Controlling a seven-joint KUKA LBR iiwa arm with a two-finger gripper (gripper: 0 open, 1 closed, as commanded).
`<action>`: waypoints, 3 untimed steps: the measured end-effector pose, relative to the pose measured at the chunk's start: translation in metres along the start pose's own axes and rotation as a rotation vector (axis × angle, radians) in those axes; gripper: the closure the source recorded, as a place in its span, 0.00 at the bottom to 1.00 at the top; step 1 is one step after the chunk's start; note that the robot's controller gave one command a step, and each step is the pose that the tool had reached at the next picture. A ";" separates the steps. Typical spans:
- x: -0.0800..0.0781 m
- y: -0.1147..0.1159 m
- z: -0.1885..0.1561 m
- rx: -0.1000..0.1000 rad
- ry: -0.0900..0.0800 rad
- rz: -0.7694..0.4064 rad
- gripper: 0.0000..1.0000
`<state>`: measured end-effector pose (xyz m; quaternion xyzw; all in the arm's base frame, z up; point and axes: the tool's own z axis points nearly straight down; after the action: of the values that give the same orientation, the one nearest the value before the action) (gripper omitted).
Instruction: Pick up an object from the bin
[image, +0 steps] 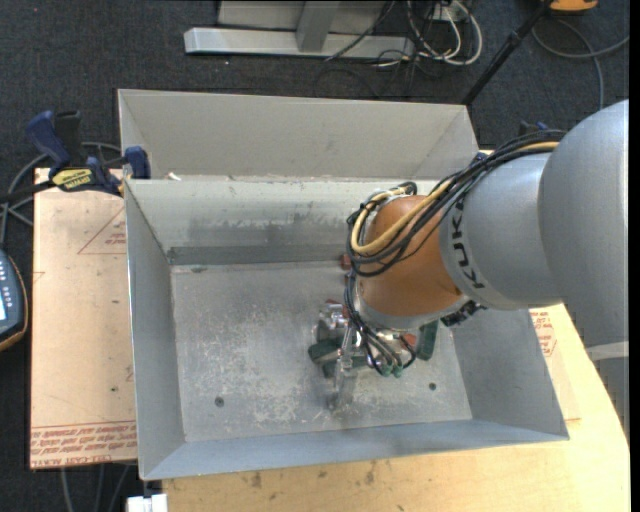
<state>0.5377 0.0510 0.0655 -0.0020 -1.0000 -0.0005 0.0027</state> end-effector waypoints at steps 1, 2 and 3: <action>-0.002 0.000 -0.005 -0.001 -0.007 0.001 1.00; 0.009 0.003 -0.190 0.000 -0.017 -0.018 1.00; 0.011 0.003 -0.185 0.000 -0.008 -0.018 0.00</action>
Offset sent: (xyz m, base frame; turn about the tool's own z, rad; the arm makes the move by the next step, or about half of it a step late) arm 0.0000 0.0000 0.0000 0.0000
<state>0.5281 0.0537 0.2510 0.0070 -1.0000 -0.0005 -0.0014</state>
